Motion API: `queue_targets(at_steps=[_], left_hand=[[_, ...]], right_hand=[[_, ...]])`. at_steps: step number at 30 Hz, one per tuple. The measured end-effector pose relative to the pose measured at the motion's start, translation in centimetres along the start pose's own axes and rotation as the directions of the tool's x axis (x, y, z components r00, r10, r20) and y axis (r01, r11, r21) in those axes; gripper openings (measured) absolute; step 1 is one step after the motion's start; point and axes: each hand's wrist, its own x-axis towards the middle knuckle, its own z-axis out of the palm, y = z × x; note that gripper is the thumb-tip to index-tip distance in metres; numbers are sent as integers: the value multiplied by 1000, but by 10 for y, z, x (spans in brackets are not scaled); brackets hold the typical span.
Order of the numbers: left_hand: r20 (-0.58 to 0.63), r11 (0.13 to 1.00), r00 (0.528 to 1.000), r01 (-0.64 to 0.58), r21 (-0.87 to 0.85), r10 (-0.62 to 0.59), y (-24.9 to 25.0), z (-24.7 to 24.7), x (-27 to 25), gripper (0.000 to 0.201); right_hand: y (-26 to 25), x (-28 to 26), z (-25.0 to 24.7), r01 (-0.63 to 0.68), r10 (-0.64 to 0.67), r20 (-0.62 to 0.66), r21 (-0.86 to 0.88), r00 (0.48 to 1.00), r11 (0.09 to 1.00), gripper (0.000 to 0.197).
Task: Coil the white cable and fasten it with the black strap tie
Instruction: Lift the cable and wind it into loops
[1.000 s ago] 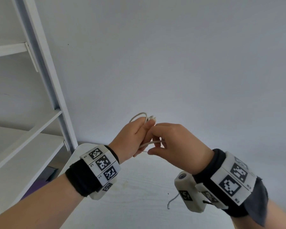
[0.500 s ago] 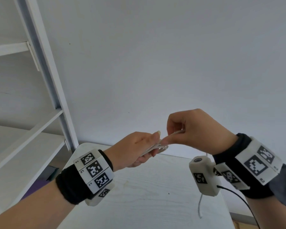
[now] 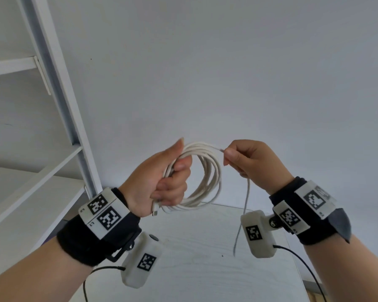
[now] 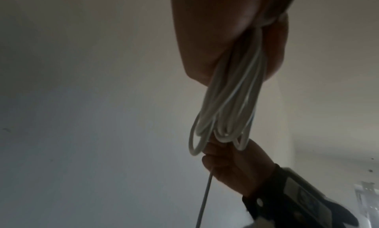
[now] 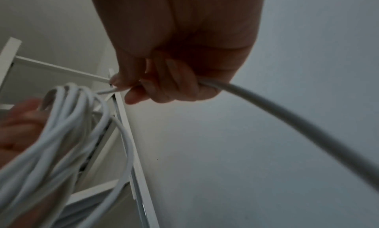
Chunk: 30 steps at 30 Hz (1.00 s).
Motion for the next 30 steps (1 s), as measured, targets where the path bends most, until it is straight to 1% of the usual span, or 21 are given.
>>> queue_targets(at_steps=[2, 5, 9, 11, 14, 17, 19, 21, 24, 26, 28, 30], left_hand=[[-43, 999, 999, -32, -28, 31, 4, 1, 2, 46], [-155, 995, 985, -89, -43, 81, 7, 2, 6, 43], [-265, 984, 952, -172, -48, 153, 13, 2, 10, 44], [-318, 979, 931, -201, -33, 180, 16, -1, 13, 44], [-404, 970, 887, -244, 5, 225, 18, -6, 17, 46], [-472, 962, 841, -267, 66, 265, 18, -10, 20, 47], [-511, 953, 804, -273, 135, 303, 17, -11, 22, 47], [-541, 938, 767, -287, 194, 346, 18, -13, 25, 47], [-578, 927, 725, -299, 225, 374, 21, -18, 29, 47], [-595, 921, 704, -265, 285, 387, 20, -21, 32, 47], [-590, 901, 694, -213, 378, 412, 14, -23, 33, 45], [-564, 870, 702, -166, 464, 435, 7, -24, 33, 42]], right_hand=[[7, 0, 8, -29, 29, 7, 41, 1000, 999, 31], [19, -2, 20, -42, 41, 28, 43, 999, 998, 40], [37, -11, 33, -137, 136, 46, 33, 990, 990, 34], [44, -18, 40, -165, 164, 68, 3, 984, 986, 31], [50, -29, 50, -152, 163, 96, -110, 982, 982, 27], [53, -39, 60, -125, 161, 125, -251, 979, 960, 25], [53, -46, 66, -110, 179, 173, -349, 969, 931, 24], [52, -55, 72, -79, 212, 248, -458, 945, 885, 30], [48, -71, 82, 6, 253, 348, -598, 903, 801, 44], [38, -79, 86, 70, 245, 399, -630, 884, 773, 56], [24, -83, 87, 121, 232, 436, -643, 869, 756, 64], [11, -85, 86, 165, 188, 454, -630, 871, 759, 63]])
